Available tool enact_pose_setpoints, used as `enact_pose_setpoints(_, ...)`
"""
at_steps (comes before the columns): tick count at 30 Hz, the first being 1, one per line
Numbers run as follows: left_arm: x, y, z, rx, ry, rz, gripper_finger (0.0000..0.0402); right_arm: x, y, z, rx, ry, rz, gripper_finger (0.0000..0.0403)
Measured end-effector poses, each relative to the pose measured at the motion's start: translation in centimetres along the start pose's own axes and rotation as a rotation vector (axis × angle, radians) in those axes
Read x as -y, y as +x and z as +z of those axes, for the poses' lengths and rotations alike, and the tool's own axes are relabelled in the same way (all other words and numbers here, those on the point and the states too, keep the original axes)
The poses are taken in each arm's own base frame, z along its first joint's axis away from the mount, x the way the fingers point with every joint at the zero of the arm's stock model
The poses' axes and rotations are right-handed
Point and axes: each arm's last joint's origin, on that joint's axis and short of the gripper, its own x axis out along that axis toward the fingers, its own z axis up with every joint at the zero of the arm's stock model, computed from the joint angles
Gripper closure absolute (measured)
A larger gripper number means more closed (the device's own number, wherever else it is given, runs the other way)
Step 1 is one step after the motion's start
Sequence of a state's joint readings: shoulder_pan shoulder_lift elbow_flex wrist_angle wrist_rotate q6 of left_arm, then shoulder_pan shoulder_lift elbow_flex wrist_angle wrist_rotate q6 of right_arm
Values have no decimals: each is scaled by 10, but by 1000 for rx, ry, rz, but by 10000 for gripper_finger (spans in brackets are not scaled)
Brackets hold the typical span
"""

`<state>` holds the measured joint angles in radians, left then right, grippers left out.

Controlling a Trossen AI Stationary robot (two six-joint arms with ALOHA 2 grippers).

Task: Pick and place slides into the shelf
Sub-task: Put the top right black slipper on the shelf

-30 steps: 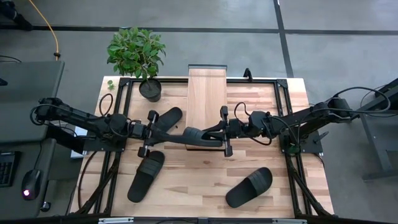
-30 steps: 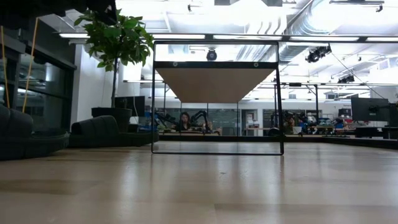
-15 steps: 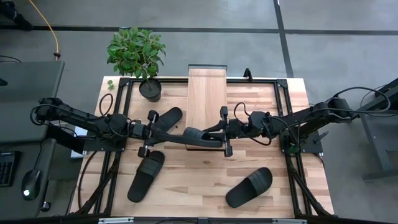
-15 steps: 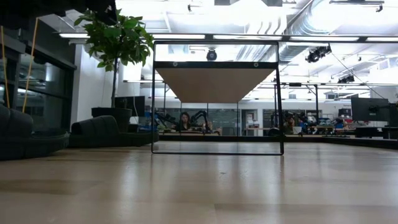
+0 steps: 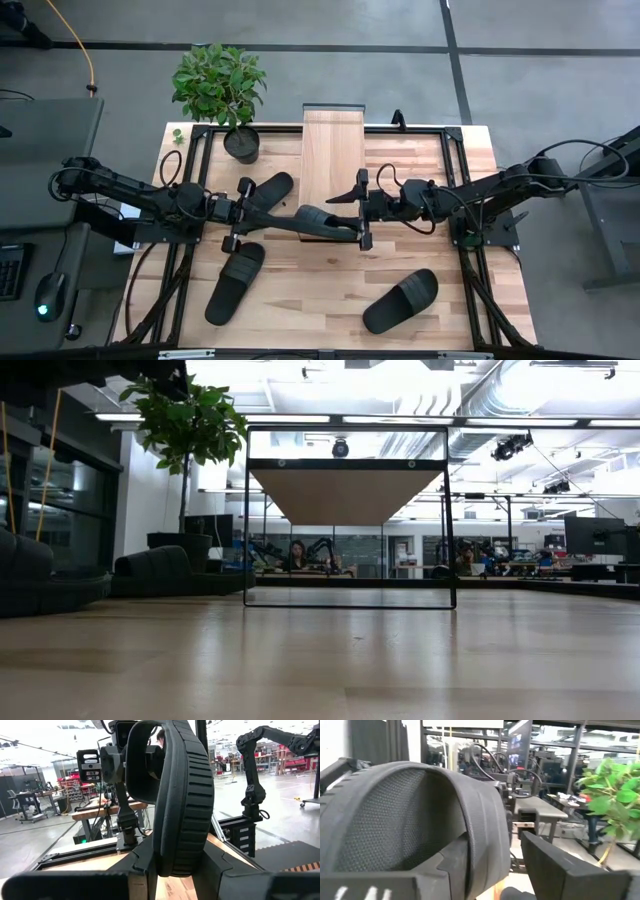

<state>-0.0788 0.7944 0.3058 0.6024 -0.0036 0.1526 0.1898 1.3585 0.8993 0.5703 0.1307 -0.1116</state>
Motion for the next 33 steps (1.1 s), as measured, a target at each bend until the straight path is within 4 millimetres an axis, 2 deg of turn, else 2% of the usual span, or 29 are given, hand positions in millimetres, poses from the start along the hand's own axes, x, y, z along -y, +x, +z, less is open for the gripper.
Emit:
enact_pose_setpoints(6, 0, 0, -3, -37, 43, 14, 321, 5, -17, 12, -56, 1, -44, 231)
enact_pose_setpoints(16, -4, -1, -9, -128, 134, 168, 321, 7, -52, 29, -173, 88, -33, 231)
enact_pose_setpoints(33, -5, -3, -19, -280, 414, 207, 321, -1, -57, 29, -198, 68, -120, 231)
